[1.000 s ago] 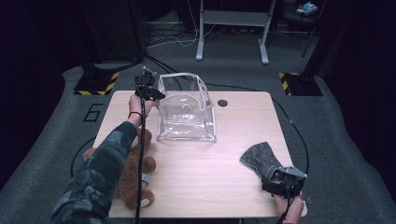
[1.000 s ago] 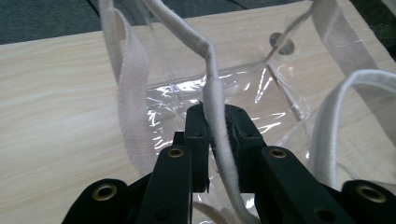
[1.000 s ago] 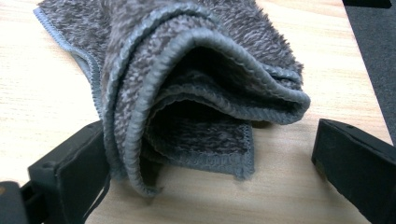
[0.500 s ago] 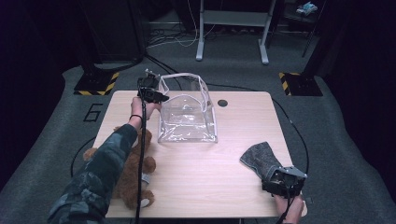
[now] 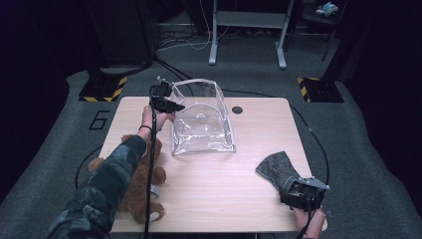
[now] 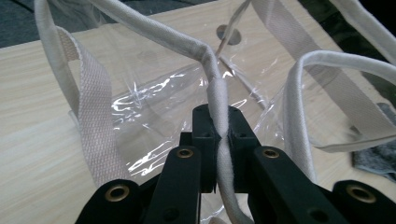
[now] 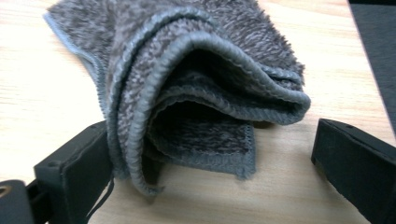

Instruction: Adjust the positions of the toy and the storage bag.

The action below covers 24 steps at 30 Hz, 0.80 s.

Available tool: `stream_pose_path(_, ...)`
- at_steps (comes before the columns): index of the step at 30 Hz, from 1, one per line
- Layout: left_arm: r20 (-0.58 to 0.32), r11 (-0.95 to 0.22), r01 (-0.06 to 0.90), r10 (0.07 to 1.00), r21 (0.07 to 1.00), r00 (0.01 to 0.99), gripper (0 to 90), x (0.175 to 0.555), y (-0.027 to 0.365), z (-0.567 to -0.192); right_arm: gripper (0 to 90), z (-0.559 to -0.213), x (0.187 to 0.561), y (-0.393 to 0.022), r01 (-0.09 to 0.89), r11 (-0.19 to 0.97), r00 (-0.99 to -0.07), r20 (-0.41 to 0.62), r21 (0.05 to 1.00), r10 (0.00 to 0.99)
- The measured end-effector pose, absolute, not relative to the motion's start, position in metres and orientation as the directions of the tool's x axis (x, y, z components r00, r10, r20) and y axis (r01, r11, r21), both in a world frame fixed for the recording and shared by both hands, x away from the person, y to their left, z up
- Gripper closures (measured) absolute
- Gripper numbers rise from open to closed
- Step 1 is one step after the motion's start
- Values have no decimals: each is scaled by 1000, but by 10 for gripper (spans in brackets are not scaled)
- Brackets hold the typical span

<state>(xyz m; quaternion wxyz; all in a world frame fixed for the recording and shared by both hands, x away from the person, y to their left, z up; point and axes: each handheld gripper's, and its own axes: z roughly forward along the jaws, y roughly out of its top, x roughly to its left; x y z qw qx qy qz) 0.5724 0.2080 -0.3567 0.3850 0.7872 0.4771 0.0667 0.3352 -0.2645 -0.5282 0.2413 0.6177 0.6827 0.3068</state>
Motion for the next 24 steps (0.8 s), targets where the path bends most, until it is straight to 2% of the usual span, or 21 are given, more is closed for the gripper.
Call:
stream_pose_path(9, -267, -278, 680, 768, 679, 581, 850, 563, 202, -357, 13, -509, 333, -255, 672, 75, -166, 52, 736, 985)
stream_pose_path(24, -291, -320, 650, 699, 689, 653, 852, 555, 193, -359, 31, -463, 366, -226, 642, 143, -287, 62, 754, 956)
